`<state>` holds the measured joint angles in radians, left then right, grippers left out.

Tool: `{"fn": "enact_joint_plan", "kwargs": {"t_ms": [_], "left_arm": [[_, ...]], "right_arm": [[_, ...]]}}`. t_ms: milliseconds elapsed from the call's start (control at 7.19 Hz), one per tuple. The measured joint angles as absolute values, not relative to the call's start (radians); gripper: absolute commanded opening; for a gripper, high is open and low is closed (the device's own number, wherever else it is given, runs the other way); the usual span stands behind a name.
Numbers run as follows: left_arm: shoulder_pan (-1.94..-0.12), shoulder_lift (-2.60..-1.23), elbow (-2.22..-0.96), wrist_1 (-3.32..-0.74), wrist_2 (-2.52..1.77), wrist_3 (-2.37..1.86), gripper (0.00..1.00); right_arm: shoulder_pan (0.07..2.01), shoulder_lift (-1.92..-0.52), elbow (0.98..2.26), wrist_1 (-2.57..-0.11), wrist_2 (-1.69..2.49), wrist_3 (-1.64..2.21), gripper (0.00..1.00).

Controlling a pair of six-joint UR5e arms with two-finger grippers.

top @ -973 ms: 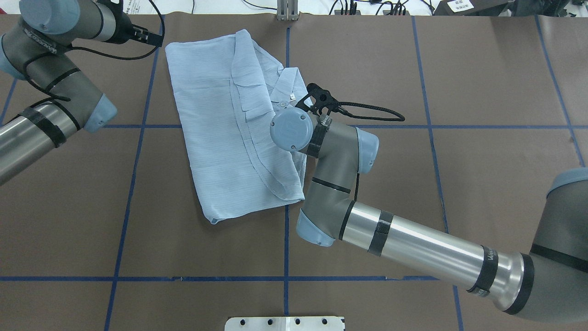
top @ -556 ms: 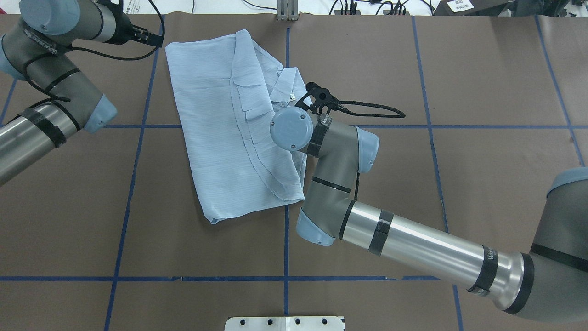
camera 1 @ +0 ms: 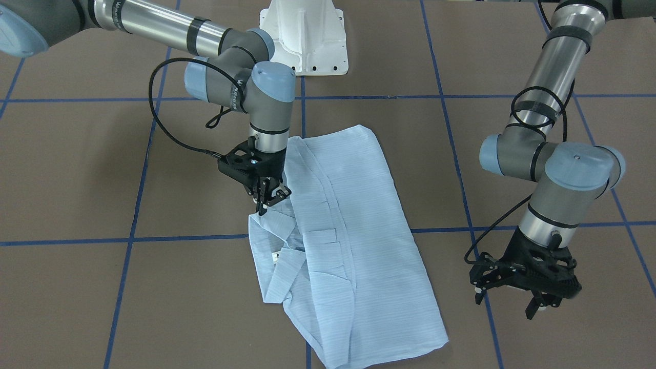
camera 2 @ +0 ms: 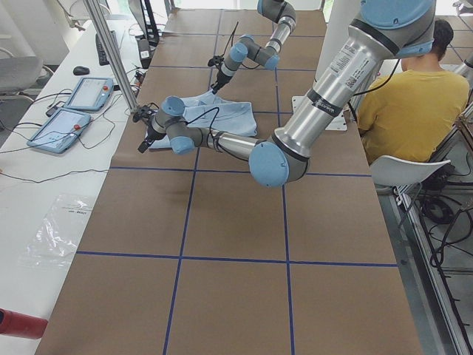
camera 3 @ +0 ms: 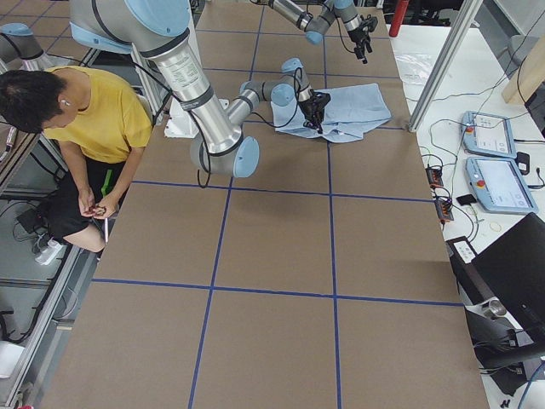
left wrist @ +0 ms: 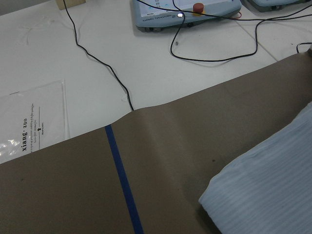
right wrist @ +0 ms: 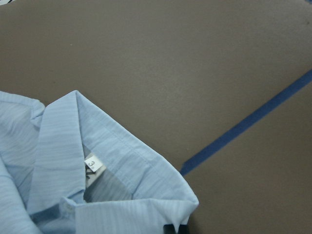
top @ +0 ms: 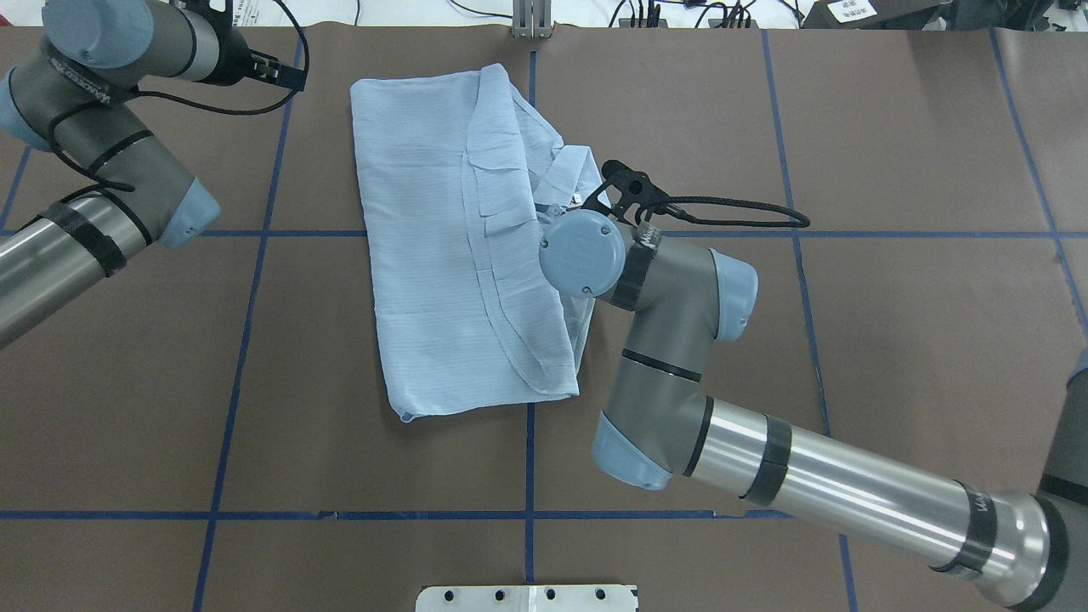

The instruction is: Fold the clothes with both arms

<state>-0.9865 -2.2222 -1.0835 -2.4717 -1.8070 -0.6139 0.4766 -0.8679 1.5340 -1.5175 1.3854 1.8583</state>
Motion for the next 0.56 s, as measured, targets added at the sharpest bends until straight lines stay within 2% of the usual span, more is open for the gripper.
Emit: {"fn": "enact_joint_plan", "kwargs": {"t_ms": [139, 278, 417, 556], "left_arm": [[-0.974, -2.217, -1.097, -2.474, -1.807, -0.629, 1.00], [-0.961, -2.203, -1.119, -2.475, -1.808, -0.638, 1.00], [-0.949, -2.187, -1.148, -2.474, -1.814, -0.644, 1.00], [-0.937, -2.178, -1.171, -2.471, -1.829, -0.661, 1.00]], "right_arm": [[0.452, -0.954, 1.642, -1.530, 1.369, 1.858, 0.00], [0.434, -1.023, 1.717, -1.535, 1.360, 1.857, 0.08], [0.426, -1.062, 1.756, -1.536, 1.356, 1.847, 0.99], [0.426, -1.076, 1.771, -1.536, 1.354, 1.807, 1.00]]}}
